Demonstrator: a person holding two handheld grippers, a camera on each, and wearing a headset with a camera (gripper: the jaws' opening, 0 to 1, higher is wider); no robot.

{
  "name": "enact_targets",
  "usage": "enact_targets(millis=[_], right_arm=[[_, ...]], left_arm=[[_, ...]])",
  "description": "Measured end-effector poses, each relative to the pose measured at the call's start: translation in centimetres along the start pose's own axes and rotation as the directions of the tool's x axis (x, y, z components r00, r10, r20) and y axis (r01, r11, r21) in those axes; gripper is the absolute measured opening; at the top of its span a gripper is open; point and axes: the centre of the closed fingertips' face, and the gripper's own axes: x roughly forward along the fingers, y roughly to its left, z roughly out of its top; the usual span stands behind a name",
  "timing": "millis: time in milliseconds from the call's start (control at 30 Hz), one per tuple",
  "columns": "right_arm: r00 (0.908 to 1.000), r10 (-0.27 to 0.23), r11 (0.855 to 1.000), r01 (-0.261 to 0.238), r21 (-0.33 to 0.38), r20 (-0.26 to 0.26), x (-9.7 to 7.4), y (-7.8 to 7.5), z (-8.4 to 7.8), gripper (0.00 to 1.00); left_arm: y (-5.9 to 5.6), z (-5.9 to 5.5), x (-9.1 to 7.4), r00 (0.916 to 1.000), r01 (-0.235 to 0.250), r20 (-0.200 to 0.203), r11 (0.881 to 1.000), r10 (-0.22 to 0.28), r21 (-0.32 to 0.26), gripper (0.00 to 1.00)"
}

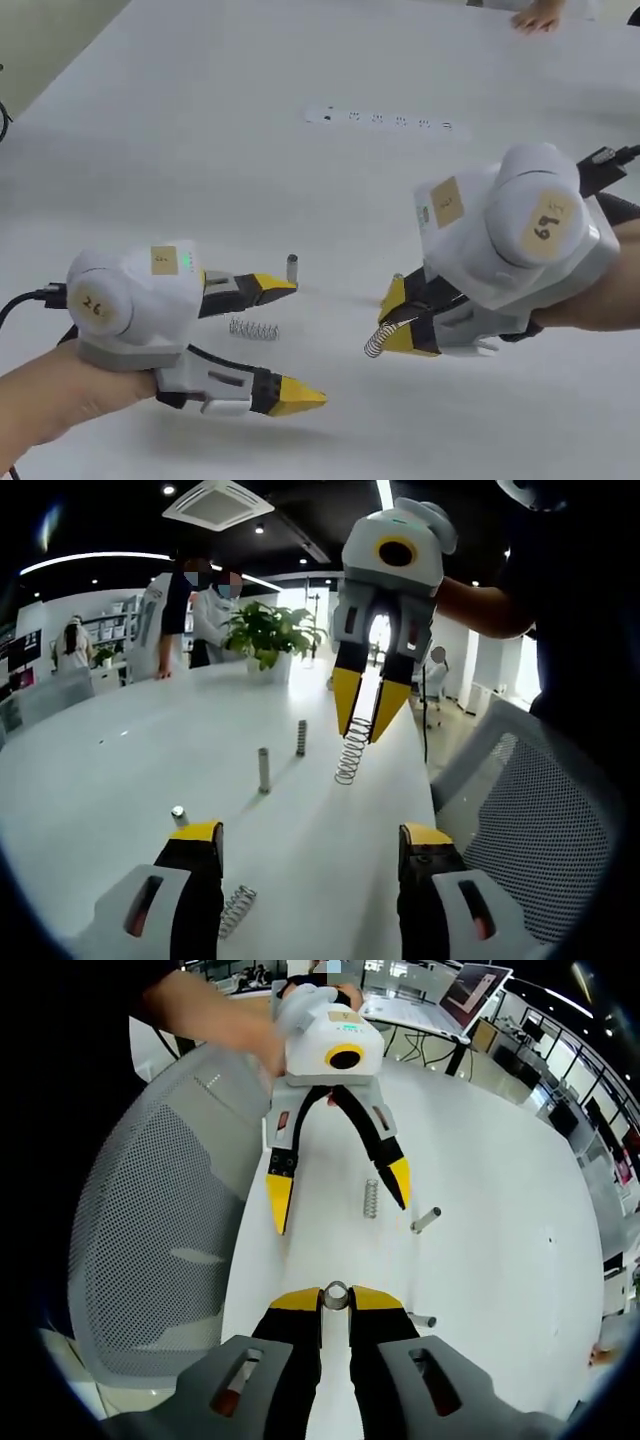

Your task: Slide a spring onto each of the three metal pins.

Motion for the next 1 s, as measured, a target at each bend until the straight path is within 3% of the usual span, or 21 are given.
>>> enact_targets(millis=[367,667,1000], right_arm=[[1.0,-0.003,1.0,0.003,0.009,0.001,-0.2,-0.2,-0.3,0.07],[0.9999,-0.01,1.0,0.01,0.016,-0.011,-0.4,-0.4,-0.9,0.07],[0.9989,-0.004,1.0,0.004,-0.003,-0.047,-0.4,-0.3,-1.7,0.07]], left_arm=[[1.5,-0.3,-1.7,0.9974,-0.072,0.0,0.997,0.072,-0.042,0.81],[1.9,-0.4,-2.8,0.9948,-0.102,-0.004,0.993,0.102,-0.055,0.97],[2.5,-0.8,-3.4,0.9916,-0.129,-0.012,0.989,0.129,-0.073,0.98]])
